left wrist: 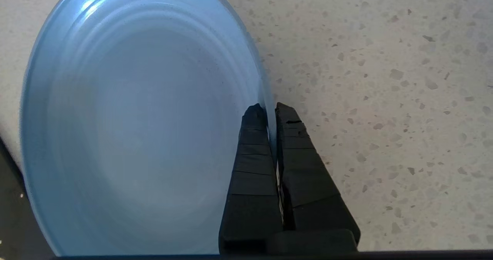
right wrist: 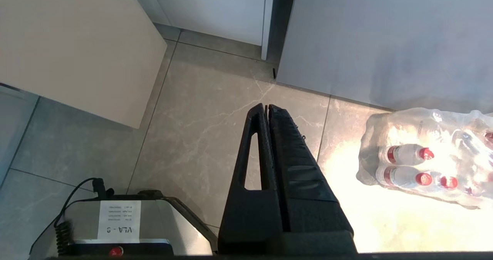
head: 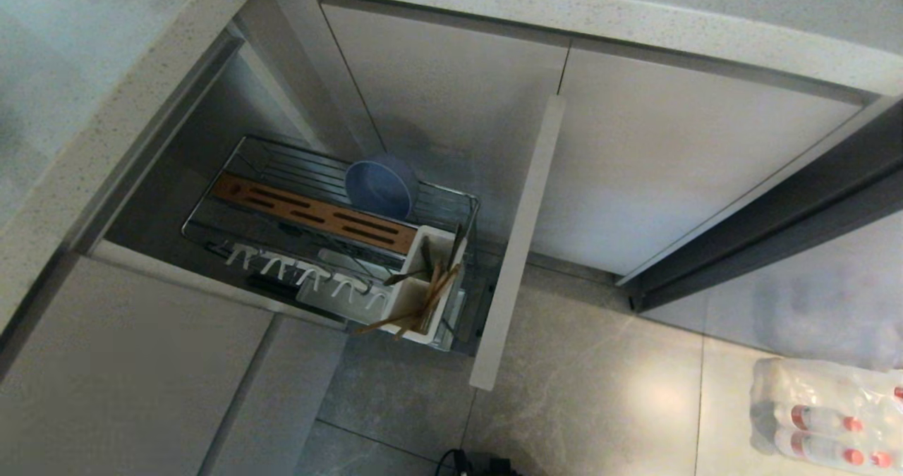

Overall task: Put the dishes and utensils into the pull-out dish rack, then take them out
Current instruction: Take the bowl out of the cupboard

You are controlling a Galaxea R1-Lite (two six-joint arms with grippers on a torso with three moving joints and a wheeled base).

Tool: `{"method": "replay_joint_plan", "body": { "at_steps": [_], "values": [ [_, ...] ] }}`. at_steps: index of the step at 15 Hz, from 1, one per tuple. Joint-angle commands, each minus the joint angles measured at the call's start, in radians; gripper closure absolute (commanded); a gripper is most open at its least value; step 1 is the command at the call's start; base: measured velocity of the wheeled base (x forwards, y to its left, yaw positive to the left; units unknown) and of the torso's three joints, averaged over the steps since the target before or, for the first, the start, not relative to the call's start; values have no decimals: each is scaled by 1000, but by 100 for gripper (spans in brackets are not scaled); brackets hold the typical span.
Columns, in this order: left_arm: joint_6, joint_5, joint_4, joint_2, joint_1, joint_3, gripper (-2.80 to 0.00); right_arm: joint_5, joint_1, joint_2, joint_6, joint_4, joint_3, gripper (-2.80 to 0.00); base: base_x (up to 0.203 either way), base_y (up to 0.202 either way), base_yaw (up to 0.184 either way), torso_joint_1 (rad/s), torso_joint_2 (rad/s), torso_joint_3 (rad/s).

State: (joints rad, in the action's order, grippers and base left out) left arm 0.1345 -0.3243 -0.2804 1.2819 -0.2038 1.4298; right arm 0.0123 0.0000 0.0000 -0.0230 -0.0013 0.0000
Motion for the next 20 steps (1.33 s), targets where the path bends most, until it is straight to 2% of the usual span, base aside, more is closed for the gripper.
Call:
{"method": "replay_joint_plan", "body": {
  "at_steps": [1, 8, 9, 17, 20],
  "values": [
    [1, -1, -2, 4, 0, -2, 0, 0, 0, 1, 0, 0, 0, 0, 0, 0, 0, 0, 0, 0],
    [0, -2, 3, -1, 0, -3, 0, 0, 0, 2, 0, 0, 0, 0, 0, 0, 0, 0, 0, 0],
    [0, -2, 6, -3, 0, -3, -280, 0, 0, 2, 0, 0, 0, 0, 0, 0, 0, 0, 0, 0],
    [-6, -5, 10, -82, 4, -8, -280, 0, 0, 2, 0, 0, 0, 0, 0, 0, 0, 0, 0, 0],
    [-26, -4, 14, -129, 17, -6, -280, 0, 0, 2, -2, 0, 0, 0, 0, 0, 0, 0, 0, 0]
  ]
}}
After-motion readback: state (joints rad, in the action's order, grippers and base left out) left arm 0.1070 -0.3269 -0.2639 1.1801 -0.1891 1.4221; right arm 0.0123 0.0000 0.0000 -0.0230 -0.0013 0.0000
